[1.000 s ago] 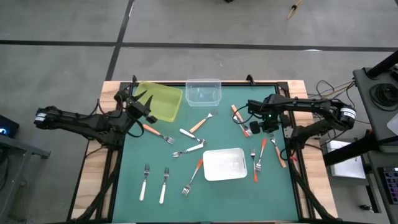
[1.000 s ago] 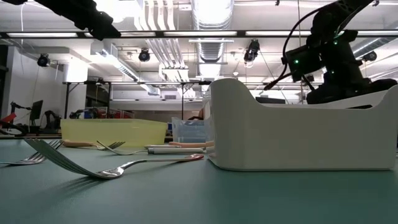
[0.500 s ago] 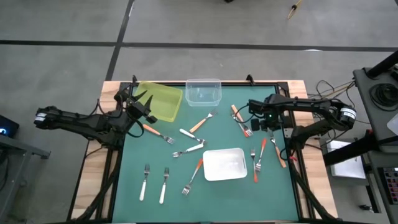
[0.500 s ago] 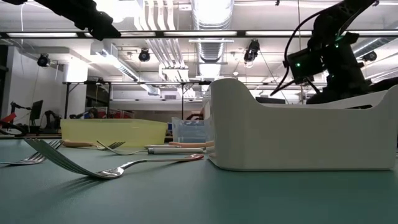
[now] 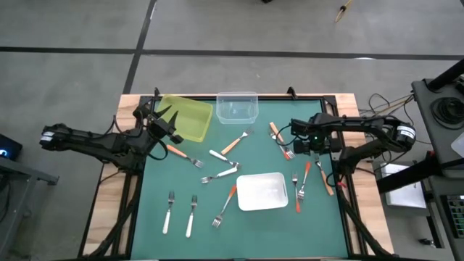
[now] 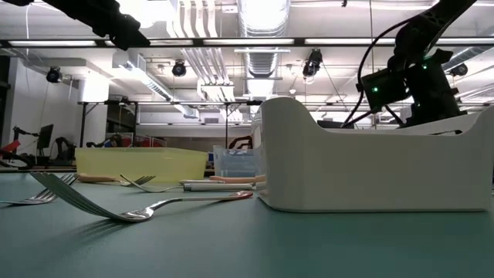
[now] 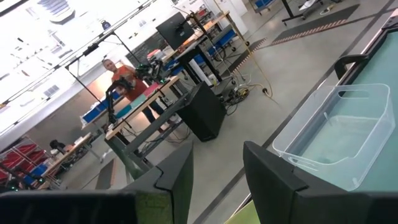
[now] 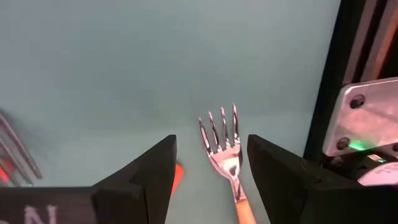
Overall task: Sort silverware by color (type)
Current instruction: Put the light orange into the yellow bin
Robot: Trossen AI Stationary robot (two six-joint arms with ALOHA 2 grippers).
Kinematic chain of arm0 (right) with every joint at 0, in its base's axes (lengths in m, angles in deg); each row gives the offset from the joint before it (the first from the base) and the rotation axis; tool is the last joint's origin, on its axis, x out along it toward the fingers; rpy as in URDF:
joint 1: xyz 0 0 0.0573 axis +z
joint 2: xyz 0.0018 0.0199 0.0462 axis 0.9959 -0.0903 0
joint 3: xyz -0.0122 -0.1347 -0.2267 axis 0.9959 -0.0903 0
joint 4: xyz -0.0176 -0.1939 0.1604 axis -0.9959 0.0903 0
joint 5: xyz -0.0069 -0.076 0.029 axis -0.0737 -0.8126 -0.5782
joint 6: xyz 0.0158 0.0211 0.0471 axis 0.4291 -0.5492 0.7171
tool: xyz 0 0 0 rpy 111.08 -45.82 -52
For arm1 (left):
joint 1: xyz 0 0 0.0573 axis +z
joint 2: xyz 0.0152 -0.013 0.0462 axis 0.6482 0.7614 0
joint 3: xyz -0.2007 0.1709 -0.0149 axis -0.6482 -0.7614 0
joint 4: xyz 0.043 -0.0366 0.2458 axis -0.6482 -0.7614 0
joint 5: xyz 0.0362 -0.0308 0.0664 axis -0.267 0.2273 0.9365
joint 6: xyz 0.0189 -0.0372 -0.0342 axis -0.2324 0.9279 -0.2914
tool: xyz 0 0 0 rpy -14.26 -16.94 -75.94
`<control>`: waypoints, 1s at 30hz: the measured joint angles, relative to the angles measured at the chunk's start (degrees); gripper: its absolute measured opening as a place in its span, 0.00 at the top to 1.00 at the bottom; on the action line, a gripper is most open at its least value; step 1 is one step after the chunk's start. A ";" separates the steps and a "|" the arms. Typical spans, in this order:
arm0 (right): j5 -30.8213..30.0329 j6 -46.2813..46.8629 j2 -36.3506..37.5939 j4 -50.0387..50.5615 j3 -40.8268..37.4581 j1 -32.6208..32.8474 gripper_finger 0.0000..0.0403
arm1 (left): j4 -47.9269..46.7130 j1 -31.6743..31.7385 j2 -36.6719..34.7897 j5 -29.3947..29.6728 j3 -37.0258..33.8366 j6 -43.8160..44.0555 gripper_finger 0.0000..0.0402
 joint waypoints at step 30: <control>-2.51 2.01 0.09 -7.83 -4.08 0.04 0.74 | -0.02 0.00 -0.02 0.00 0.00 -0.27 0.69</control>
